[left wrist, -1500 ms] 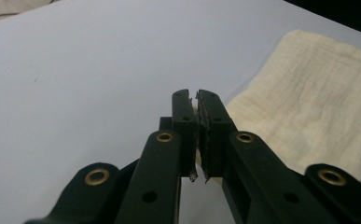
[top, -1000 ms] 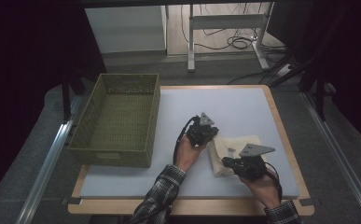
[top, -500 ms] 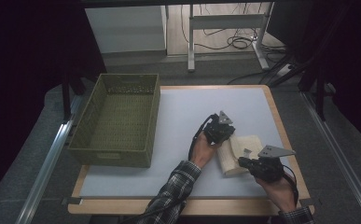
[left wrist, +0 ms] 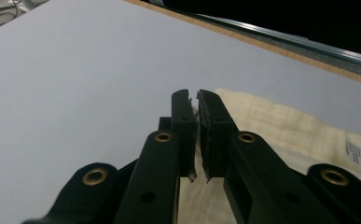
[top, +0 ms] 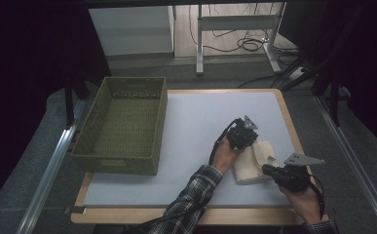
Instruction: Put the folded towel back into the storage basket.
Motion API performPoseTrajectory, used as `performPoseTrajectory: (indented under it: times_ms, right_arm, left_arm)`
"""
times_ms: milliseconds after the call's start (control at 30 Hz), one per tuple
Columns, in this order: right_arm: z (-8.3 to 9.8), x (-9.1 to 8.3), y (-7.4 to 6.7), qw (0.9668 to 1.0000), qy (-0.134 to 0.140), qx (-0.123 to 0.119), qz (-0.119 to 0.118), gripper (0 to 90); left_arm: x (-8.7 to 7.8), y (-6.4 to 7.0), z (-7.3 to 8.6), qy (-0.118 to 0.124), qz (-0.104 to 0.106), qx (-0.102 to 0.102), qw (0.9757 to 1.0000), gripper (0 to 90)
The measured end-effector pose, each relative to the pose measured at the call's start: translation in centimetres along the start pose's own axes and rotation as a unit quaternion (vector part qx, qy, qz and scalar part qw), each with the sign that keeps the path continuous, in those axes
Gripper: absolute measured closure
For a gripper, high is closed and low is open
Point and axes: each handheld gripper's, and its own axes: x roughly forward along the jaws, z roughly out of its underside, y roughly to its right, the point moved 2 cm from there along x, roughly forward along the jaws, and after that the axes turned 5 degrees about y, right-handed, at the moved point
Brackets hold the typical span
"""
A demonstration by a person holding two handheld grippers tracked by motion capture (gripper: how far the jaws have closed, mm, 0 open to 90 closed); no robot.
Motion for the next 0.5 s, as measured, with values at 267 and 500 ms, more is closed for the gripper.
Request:
performPoseTrajectory:
  times_ms: [267, 500]
  right_arm:
    - [0.6, -0.2, 1.1, 0.9999, 0.0, 0.011, 0.014, 83.0]
    - [0.9, -0.8, 1.7, 0.9993, 0.008, 0.01, 0.035, 77.6]
  left_arm:
    - [1.6, 0.3, -0.3, -0.016, 0.002, 0.004, 0.9999, 85.2]
    - [2.0, 0.6, -1.0, -0.002, 0.007, -0.018, 0.9998, 66.2]
